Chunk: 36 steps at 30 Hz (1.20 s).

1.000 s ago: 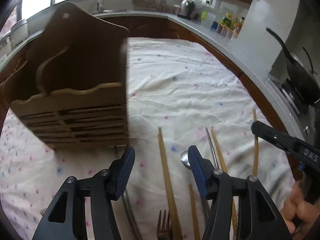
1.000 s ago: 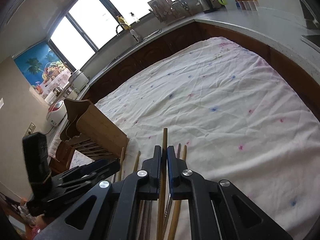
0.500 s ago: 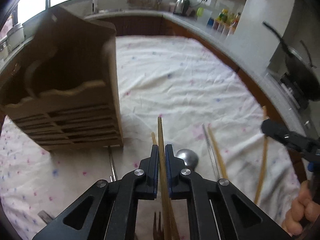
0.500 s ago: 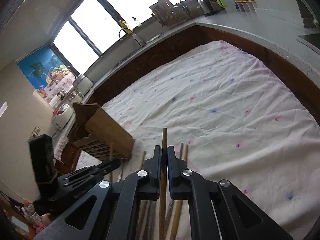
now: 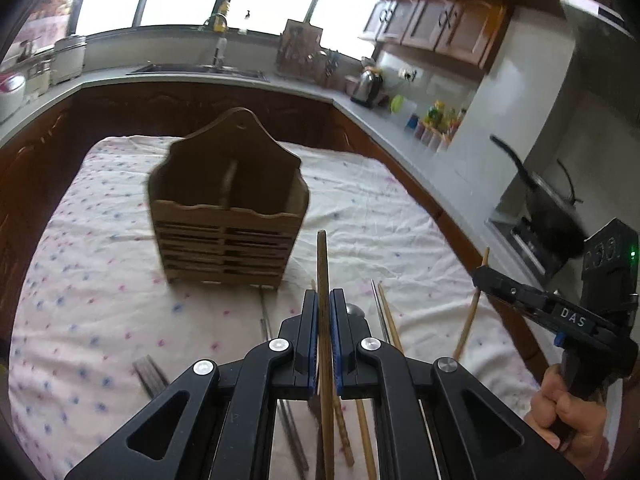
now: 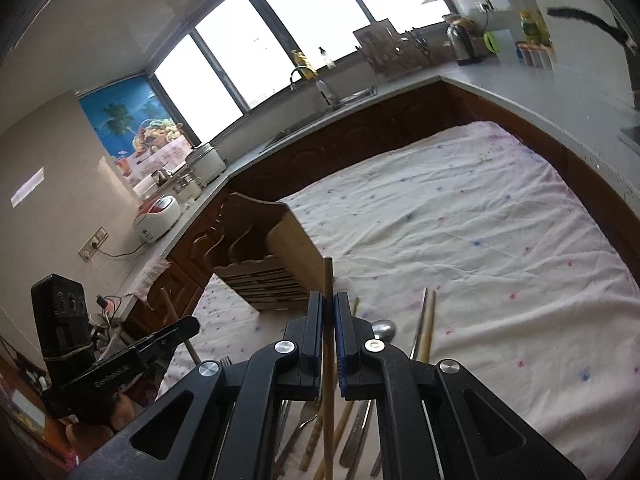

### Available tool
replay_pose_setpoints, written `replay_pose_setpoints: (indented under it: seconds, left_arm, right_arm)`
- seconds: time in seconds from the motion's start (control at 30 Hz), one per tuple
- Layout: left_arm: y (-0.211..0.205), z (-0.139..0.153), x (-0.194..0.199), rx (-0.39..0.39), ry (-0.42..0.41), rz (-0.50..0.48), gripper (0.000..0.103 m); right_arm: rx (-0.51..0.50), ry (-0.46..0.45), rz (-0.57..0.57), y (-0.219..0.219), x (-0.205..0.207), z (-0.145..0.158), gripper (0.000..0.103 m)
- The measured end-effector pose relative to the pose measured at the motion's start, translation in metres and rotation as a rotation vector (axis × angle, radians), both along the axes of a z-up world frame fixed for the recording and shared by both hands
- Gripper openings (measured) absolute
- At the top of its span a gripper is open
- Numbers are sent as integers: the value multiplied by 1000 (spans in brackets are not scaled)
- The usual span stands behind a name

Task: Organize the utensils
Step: 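Lift the bamboo chopstick with the right tool toward the wooden holder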

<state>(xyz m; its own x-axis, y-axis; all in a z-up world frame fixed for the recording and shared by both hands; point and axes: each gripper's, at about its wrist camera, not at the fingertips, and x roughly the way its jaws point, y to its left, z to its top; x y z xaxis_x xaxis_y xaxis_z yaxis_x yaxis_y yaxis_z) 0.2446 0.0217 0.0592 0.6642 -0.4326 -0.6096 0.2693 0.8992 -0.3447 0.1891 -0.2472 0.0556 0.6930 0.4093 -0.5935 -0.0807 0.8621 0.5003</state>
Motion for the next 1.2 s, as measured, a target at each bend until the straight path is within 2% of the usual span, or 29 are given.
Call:
replay_pose_setpoints:
  seconds: [0.13,0.57,1.2]
  left_arm:
    - [20,8,-23,-19,-25,17,4]
    - [57,40,-64,-14,-142,85,4]
    - [86,56,-51,-26,-230,166,4]
  right_arm:
    - [-16,-28,15,9,-6,10,5]
    - [-45,-131,31,30,-16,44,5]
    - [-55,-216,47,49,11,67,5]
